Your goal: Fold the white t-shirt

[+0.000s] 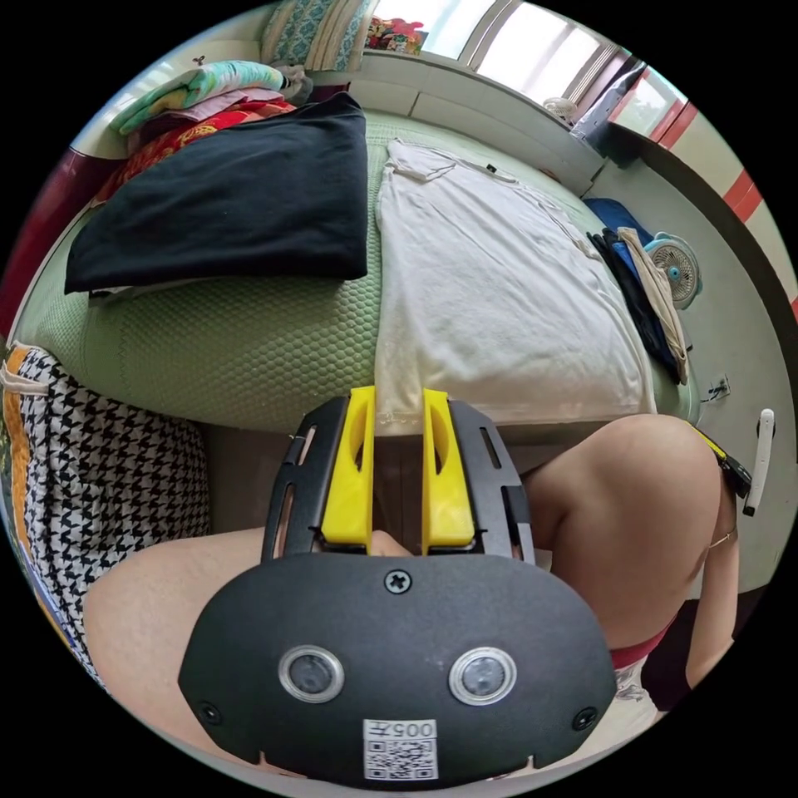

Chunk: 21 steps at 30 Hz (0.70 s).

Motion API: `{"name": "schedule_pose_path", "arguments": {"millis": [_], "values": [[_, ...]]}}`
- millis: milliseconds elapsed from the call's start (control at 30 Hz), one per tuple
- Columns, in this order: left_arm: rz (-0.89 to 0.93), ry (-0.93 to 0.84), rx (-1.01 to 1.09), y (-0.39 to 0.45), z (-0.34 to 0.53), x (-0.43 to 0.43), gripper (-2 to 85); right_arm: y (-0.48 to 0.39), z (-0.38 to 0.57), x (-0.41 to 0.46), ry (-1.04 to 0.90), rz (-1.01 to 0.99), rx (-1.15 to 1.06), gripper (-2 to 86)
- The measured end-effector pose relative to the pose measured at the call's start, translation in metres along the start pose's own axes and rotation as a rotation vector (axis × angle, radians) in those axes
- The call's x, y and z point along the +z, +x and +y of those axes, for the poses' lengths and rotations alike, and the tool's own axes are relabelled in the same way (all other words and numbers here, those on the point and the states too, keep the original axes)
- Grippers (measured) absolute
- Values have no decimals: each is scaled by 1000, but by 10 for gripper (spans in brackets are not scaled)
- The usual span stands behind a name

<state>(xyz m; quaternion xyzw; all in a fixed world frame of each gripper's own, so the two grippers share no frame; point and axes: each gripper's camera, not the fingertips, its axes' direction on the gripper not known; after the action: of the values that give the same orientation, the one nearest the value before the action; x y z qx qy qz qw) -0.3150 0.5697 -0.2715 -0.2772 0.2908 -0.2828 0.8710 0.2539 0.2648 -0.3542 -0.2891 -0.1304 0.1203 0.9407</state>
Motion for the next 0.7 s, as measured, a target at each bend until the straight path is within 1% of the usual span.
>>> {"name": "schedule_pose_path", "arguments": {"millis": [233, 333, 467, 633, 700], "values": [[-1, -11, -4, -2, 4, -13, 95, 16, -2, 3, -37, -66, 32, 68], [-9, -16, -1, 0, 5, -19, 95, 12, -7, 4, -27, -17, -8, 76], [-23, -19, 10, 3, 7, -29, 94, 8, -17, 12, -62, 18, -47, 55], [-28, -19, 15, 7, 9, -45, 94, 23, -15, -1, -39, -14, 15, -5], [-26, -20, 13, 9, 10, -51, 95, 31, -12, -10, -24, -29, 32, -11]]}}
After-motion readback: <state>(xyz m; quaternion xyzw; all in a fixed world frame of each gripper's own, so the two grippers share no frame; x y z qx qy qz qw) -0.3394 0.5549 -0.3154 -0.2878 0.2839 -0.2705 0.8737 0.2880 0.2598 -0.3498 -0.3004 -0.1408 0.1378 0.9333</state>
